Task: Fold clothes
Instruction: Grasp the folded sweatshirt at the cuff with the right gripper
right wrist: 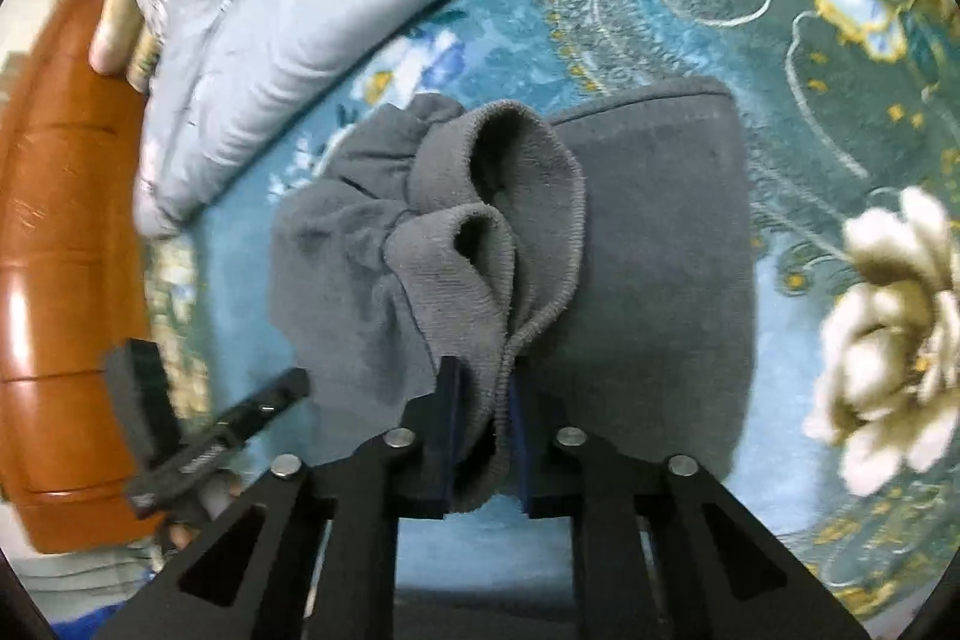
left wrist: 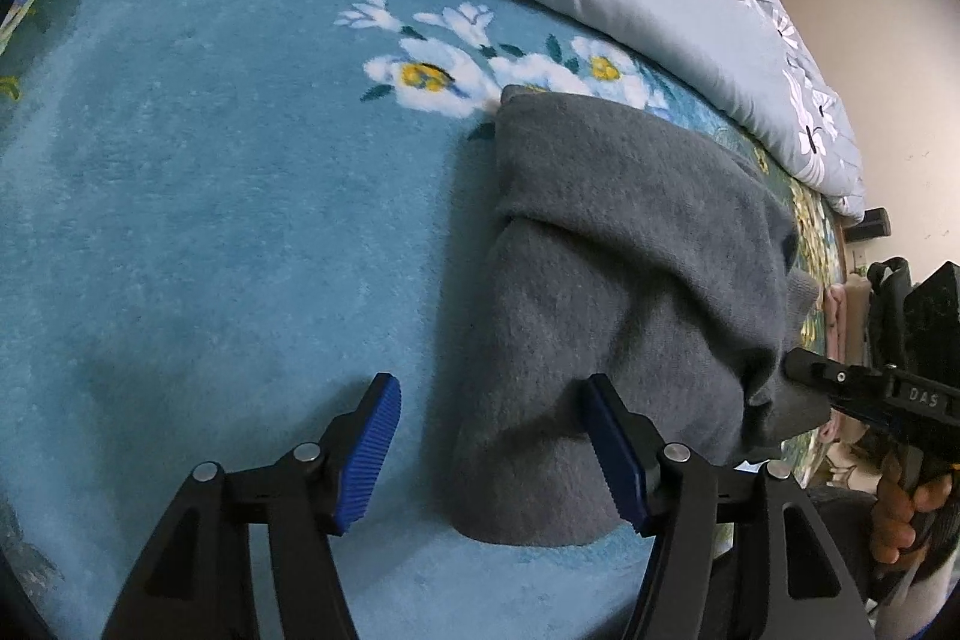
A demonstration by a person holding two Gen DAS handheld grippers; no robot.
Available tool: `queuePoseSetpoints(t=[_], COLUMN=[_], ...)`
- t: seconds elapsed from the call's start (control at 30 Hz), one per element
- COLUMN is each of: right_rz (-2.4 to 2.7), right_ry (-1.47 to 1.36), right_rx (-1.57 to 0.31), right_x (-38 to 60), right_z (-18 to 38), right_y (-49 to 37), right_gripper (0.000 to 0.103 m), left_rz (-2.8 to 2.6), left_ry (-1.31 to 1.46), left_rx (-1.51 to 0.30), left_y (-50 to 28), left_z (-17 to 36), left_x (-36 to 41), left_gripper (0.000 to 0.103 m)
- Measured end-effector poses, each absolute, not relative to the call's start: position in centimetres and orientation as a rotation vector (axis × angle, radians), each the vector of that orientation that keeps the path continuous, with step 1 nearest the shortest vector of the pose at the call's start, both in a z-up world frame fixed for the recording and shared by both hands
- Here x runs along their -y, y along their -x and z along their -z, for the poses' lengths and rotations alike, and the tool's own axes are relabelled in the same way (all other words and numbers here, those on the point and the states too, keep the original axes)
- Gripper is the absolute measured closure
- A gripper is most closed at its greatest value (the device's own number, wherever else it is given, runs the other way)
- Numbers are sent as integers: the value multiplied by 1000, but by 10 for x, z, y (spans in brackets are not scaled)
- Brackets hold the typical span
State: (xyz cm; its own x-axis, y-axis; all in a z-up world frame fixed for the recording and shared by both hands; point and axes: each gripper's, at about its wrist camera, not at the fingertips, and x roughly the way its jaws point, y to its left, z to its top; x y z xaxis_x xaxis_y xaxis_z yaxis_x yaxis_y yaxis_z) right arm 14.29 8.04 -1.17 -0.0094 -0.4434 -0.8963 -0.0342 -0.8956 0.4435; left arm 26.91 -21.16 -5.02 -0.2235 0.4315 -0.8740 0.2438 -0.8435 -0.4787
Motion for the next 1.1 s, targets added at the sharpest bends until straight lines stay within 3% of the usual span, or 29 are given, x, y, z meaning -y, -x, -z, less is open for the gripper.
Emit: queuePoseSetpoints(t=[0.1, 0.27, 0.47, 0.7, 0.87, 1.1], right_rz=[2012, 2013, 2093, 2098, 2098, 2161], right_ry=[-1882, -1623, -1610, -1907, -2075, -2057], right_rx=[571, 876, 1062, 935, 844, 876], right_x=[-88, -136, -188, -180, -175, -187], right_z=[-3, -34, -33, 0, 19, 16], right_y=[-148, -167, -185, -164, -157, -158], right_gripper=[93, 95, 95, 95, 95, 95], left_rz=[-2201, -2151, -2111, -2142, -2131, -2173], left_ry=[1846, 1765, 1682, 1592, 1649, 1539], left_rx=[789, 684, 662, 712, 674, 608], left_y=[-267, -259, -250, -231, -223, -228], left_z=[41, 26, 7, -19, -2, -30], left_x=[204, 176, 159, 165, 152, 150], left_gripper=[37, 37, 37, 37, 37, 37])
